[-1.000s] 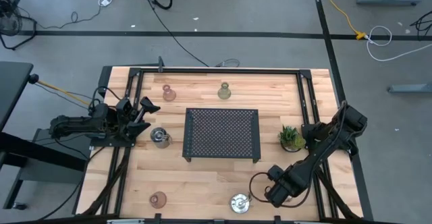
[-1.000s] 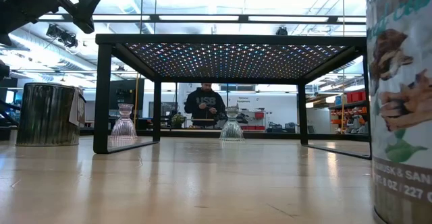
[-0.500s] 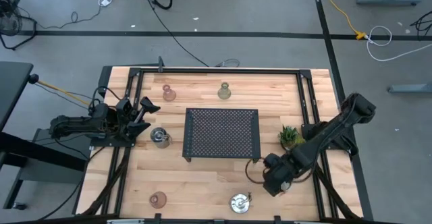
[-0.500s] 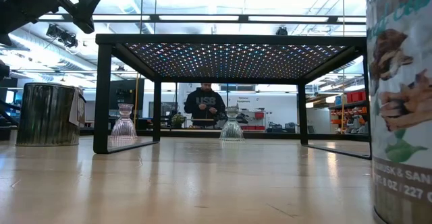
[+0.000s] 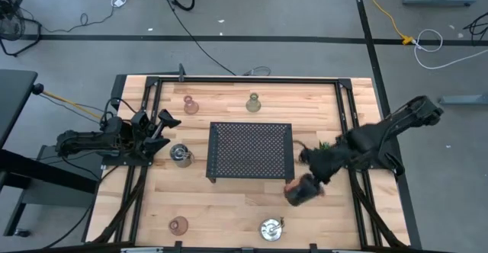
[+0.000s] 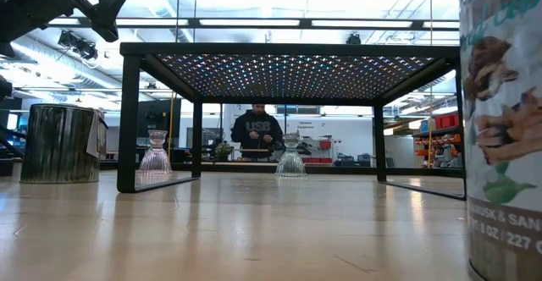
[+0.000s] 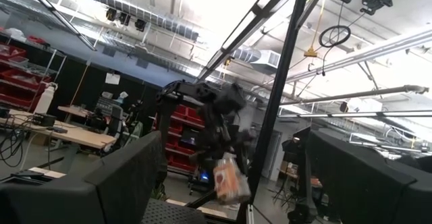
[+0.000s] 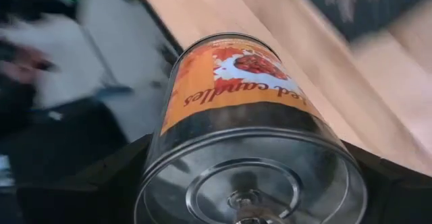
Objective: Pick & Place candle stick holders
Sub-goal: Put the orange scented candle on the shelf
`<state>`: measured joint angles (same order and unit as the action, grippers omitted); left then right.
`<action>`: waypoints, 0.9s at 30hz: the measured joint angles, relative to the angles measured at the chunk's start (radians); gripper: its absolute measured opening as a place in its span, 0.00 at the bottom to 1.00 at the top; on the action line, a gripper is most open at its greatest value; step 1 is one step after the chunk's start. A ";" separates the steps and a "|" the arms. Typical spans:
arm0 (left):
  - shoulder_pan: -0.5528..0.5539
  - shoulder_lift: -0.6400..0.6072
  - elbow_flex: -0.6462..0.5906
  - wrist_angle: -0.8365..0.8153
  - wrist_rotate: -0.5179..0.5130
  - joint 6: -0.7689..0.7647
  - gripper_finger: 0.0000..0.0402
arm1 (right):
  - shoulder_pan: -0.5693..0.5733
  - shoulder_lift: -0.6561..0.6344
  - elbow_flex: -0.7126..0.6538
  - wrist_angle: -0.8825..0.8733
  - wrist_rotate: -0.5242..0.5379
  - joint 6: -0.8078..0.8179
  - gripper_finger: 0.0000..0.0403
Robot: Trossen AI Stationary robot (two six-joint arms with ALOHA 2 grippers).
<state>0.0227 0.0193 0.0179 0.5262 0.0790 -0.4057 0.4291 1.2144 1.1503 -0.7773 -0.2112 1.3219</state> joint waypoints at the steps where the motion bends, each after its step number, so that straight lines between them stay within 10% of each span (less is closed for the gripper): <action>1: 0.000 0.000 0.000 0.000 0.000 0.000 0.93 | -0.021 -0.009 0.000 0.032 0.015 -0.024 0.86; 16: 0.000 0.000 0.000 0.001 -0.007 -0.001 0.93 | -0.405 -0.029 0.035 0.535 0.030 -0.456 0.86; 27: 0.000 0.000 0.000 0.005 -0.066 -0.002 0.93 | -0.587 0.070 0.646 0.018 0.123 -0.865 0.86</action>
<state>0.0229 0.0193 0.0180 0.5312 0.0127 -0.4080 -0.1575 1.2842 1.7960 -0.7588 -0.0878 0.4567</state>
